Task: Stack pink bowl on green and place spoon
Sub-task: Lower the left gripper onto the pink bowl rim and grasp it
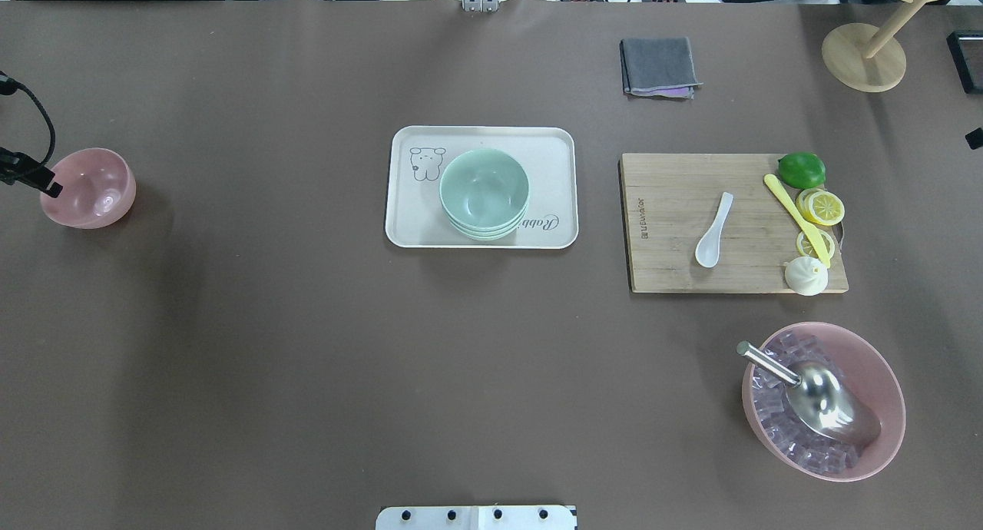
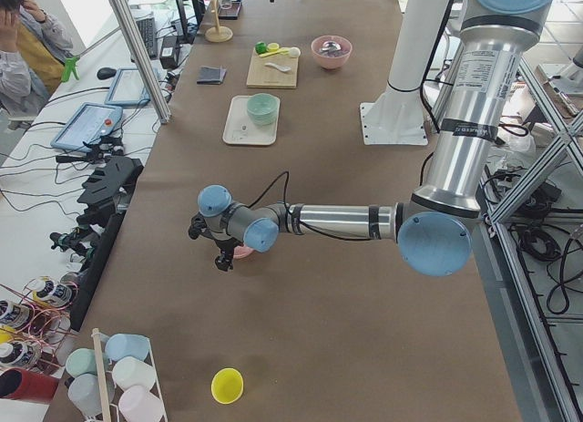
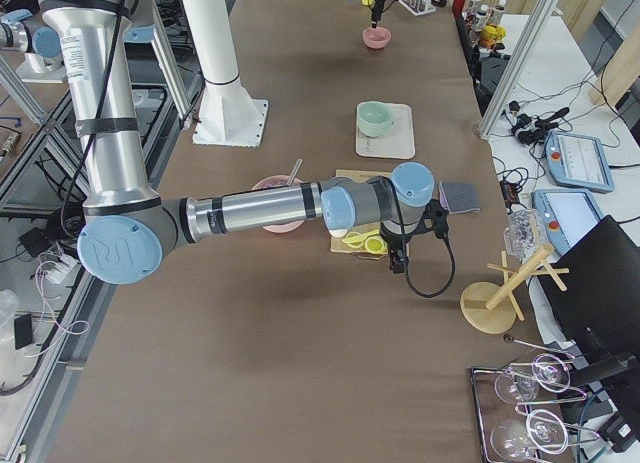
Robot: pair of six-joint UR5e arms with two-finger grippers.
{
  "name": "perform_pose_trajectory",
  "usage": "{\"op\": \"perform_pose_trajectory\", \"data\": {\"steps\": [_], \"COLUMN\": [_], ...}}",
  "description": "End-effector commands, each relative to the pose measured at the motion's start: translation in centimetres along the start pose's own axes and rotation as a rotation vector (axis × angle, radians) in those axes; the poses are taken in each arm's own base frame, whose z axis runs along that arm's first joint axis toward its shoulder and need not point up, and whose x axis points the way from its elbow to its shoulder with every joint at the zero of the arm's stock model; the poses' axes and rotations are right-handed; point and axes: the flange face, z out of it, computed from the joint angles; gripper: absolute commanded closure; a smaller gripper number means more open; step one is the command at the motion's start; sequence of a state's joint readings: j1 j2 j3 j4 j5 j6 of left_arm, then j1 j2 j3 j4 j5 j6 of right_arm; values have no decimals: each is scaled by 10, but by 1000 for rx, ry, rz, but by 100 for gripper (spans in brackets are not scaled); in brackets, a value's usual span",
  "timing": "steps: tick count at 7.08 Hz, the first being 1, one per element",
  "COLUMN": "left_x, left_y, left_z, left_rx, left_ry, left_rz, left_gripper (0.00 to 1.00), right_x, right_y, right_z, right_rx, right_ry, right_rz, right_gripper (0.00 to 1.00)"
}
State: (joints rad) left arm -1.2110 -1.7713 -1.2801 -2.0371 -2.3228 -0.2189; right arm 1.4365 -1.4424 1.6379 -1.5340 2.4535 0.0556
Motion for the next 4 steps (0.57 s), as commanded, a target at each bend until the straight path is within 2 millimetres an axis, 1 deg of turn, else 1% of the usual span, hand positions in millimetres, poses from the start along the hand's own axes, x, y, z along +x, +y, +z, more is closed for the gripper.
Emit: {"op": "perform_pose_trajectory", "data": {"steps": [1, 2, 3, 4], "left_x": [1, 5, 12, 19], "left_y": [-3, -6, -10, -18], "left_z": [3, 1, 0, -5], "left_rx": [13, 14, 18, 28], "left_ry": [6, 13, 19, 23], "left_rz": [-37, -86, -136, -138], "left_gripper": [85, 100, 100, 100], "right_x": [-4, -6, -6, -8], "right_y": [-1, 0, 0, -1], "right_z": [-2, -4, -4, -6], "right_rx": [5, 9, 9, 12], "right_ry": [-3, -3, -3, -3], "right_rz": [5, 12, 15, 15], "right_gripper": [0, 0, 0, 0]}}
